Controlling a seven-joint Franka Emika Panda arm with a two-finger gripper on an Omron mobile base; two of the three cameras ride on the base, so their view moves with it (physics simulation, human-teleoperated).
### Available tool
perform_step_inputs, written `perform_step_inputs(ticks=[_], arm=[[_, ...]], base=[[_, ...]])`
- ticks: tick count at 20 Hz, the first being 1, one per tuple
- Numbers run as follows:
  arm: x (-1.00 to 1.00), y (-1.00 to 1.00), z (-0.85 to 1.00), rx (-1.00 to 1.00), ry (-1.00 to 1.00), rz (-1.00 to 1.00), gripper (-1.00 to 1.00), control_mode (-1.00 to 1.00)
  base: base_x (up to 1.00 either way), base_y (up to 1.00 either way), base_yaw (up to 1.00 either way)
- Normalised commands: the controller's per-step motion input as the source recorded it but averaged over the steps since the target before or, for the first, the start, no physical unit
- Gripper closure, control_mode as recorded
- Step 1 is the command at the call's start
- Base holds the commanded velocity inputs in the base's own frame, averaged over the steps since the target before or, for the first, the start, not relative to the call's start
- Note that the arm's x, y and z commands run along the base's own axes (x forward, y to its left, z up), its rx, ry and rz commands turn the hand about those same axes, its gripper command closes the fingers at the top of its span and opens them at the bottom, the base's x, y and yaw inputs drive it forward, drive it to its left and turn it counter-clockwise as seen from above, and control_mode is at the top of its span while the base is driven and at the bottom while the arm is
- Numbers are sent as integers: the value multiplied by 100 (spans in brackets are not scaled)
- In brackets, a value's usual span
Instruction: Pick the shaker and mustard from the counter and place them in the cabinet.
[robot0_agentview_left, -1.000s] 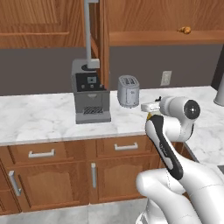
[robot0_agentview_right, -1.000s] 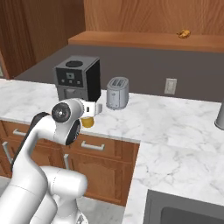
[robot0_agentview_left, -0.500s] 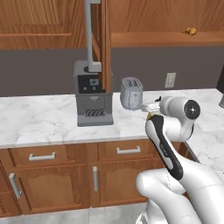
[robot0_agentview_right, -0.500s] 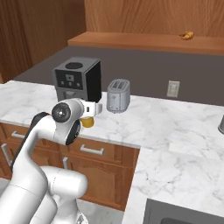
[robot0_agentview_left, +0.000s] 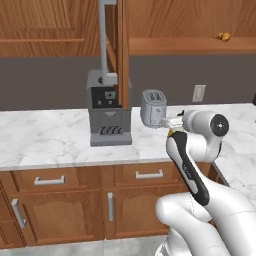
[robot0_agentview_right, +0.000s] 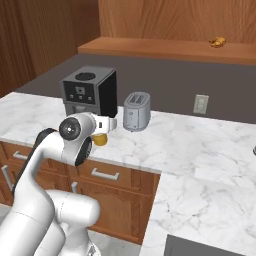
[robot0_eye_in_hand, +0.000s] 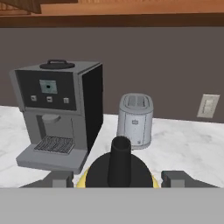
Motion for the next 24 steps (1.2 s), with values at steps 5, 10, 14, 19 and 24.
perform_step_inputs(ticks=[5, 10, 14, 19, 24], arm=[[0, -2, 0, 0, 0, 1, 100, -100], [-13, -5, 11, 0, -3, 5, 100, -100], [-38, 0, 37, -4, -7, 1, 100, -100], [-36, -2, 45, -11, -7, 0, 100, -100], [-22, -20, 44, -6, -1, 0, 100, -100]], base=[[21, -8, 1], [0, 0, 0], [0, 0, 0], [0, 0, 0], [0, 0, 0]])
